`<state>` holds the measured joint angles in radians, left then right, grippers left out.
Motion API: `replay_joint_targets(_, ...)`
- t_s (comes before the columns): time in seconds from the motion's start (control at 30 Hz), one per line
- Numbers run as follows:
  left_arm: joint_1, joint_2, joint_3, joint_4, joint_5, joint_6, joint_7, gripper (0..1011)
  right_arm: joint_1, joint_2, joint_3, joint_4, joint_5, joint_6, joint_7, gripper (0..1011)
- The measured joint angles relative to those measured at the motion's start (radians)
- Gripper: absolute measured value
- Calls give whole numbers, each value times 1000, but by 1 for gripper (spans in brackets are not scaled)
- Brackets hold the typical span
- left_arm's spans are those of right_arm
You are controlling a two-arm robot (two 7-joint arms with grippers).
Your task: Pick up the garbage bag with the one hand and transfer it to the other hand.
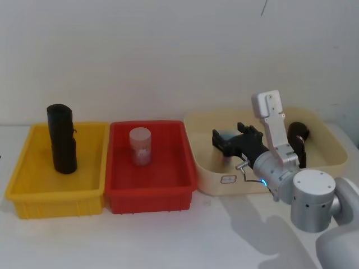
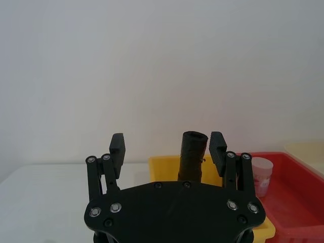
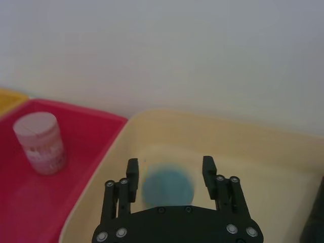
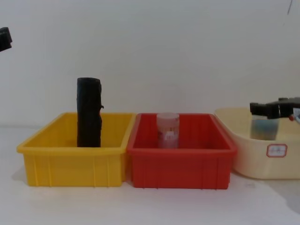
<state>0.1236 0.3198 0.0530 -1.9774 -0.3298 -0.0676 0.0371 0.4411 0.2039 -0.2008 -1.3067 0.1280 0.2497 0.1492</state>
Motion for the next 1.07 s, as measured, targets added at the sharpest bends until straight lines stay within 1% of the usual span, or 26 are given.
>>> replay_joint_targets(0.07, 0, 0, 0, 0, 0, 0, 0, 1002, 1, -1, 0, 11, -5, 2, -3, 797)
replay_joint_targets(0.1, 0, 0, 0, 0, 0, 0, 0, 1001, 1, -1, 1, 17, -7, 3, -5, 816)
replay_joint_targets(0.13, 0, 0, 0, 0, 0, 0, 0, 1002, 1, -1, 1, 19, -9, 3, -6, 870)
replay_joint_targets(0.23, 0, 0, 0, 0, 0, 0, 0, 1001, 1, -2, 3, 23, -11, 3, -7, 918)
replay_joint_targets(0.27, 0, 0, 0, 0, 0, 0, 0, 1001, 0, -2, 5, 24, -13, 3, -8, 962)
replay_joint_targets(0.33, 0, 0, 0, 0, 0, 0, 0, 1001, -4, -3, 8, 23, -13, 3, -8, 1001)
replay_joint_targets(0.5, 0, 0, 0, 0, 0, 0, 0, 1001, -14, -5, 18, 7, -11, 3, -6, 1000)
replay_joint_targets(0.63, 0, 0, 0, 0, 0, 0, 0, 1001, -31, -6, 29, -27, 1, 10, 5, 1000)
replay_joint_targets(1.07, 0, 0, 0, 0, 0, 0, 0, 1001, -60, -9, 45, -83, 20, 24, 25, 1000)
